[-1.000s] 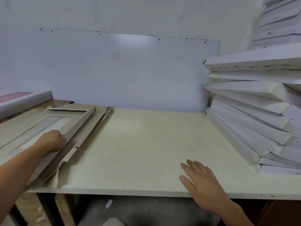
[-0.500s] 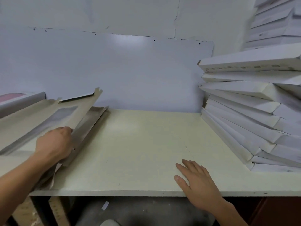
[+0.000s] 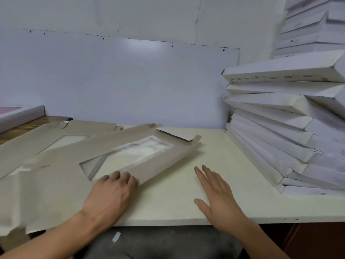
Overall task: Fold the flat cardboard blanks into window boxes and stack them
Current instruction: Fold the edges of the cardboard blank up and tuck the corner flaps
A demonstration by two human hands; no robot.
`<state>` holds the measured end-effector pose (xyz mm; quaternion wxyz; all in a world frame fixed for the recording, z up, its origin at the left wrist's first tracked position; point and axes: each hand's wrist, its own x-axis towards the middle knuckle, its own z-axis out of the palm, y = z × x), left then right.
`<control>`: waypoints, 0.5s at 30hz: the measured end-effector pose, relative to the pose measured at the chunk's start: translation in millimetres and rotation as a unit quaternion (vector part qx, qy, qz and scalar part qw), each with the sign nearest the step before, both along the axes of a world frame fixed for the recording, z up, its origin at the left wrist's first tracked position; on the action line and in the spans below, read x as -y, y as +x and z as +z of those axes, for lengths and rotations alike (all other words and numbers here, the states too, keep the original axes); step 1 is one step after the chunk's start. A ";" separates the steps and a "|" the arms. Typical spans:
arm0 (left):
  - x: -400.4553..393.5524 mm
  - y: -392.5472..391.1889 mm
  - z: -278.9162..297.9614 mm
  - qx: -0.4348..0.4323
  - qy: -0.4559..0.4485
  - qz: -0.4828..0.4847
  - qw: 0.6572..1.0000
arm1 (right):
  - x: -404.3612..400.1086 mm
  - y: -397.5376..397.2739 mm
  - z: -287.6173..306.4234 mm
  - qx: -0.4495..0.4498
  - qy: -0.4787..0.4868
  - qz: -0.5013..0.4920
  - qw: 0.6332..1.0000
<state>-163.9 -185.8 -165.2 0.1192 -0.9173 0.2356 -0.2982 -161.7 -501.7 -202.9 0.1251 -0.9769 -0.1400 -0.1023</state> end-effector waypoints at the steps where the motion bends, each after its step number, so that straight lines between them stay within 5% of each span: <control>1: 5.5 -3.3 -2.5 -0.002 0.015 -0.019 1.000 | -0.2 3.1 2.8 0.011 -0.021 0.007 1.000; 8: 19.2 -14.8 -19.4 -0.041 0.040 -0.106 0.993 | 22.8 22.5 18.0 -0.018 -0.119 0.055 0.991; 15: 2.9 -7.9 -22.7 -0.074 -0.055 -0.080 0.993 | 49.5 16.4 24.4 -0.045 -0.014 0.072 0.996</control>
